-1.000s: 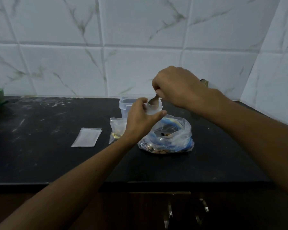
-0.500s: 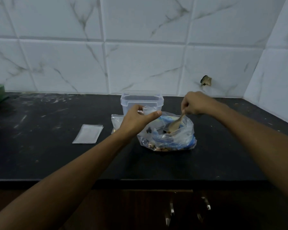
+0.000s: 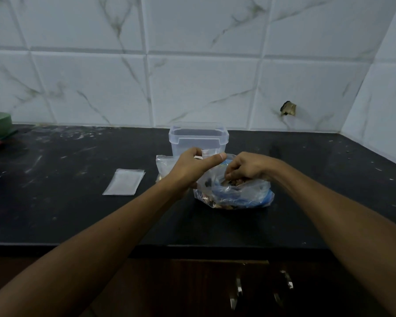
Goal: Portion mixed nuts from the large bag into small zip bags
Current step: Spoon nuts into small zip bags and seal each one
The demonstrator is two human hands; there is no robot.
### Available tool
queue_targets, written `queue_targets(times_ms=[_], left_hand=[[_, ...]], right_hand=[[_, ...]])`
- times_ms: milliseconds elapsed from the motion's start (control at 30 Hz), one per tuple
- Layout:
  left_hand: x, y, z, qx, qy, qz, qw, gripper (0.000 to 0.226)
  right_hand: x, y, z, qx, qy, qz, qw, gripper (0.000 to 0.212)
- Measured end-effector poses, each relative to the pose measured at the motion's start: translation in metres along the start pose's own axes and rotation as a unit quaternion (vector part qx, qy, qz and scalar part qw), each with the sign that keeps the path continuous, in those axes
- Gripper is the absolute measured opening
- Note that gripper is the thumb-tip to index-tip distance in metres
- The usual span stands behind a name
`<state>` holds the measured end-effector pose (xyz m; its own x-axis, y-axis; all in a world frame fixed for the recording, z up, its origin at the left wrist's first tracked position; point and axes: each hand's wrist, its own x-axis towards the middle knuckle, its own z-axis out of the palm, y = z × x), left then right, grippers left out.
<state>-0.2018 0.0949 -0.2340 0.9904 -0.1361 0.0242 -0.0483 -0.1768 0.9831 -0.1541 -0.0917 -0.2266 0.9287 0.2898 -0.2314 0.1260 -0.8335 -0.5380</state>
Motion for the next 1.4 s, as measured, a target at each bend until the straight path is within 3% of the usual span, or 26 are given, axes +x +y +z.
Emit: queue_targets(times_ms=[267, 367, 533, 767, 1000, 1167, 1267, 1333, 1400], left_hand=[[0.001, 0.003, -0.004, 0.026, -0.013, -0.016, 0.999, 0.073], [0.003, 0.004, -0.005, 0.040, -0.024, -0.023, 0.999, 0.059], [0.004, 0.002, -0.009, 0.036, -0.021, -0.021, 0.999, 0.057], [0.004, 0.004, -0.004, 0.118, 0.028, 0.076, 0.990, 0.037], [0.005, 0.006, 0.010, 0.227, 0.058, 0.146, 0.961, 0.066], [0.008, 0.009, 0.021, 0.230, 0.063, 0.155, 0.959, 0.069], [0.011, 0.008, 0.023, 0.198, 0.068, 0.156, 0.965, 0.071], [0.012, 0.007, 0.023, 0.170, 0.078, 0.158, 0.970, 0.069], [0.013, 0.006, 0.021, 0.127, 0.086, 0.156, 0.976, 0.064]], right_hand=[[-0.005, 0.006, -0.019, 0.099, 0.001, 0.054, 0.994, 0.018], [-0.010, 0.010, -0.031, 0.144, 0.009, 0.092, 0.985, 0.017], [-0.019, 0.020, -0.044, 0.213, 0.035, 0.137, 0.967, 0.015], [-0.035, 0.027, -0.067, 0.258, 0.050, 0.142, 0.954, 0.015], [-0.050, 0.004, -0.100, 0.256, 0.092, 0.116, 0.955, 0.012], [-0.062, -0.036, -0.098, 0.130, 0.132, 0.073, 0.980, 0.014], [-0.068, -0.066, -0.080, -0.039, 0.175, 0.024, 0.984, 0.015], [-0.070, -0.082, -0.066, -0.170, 0.210, -0.028, 0.963, 0.012], [-0.071, -0.096, -0.054, -0.302, 0.258, -0.096, 0.913, 0.010]])
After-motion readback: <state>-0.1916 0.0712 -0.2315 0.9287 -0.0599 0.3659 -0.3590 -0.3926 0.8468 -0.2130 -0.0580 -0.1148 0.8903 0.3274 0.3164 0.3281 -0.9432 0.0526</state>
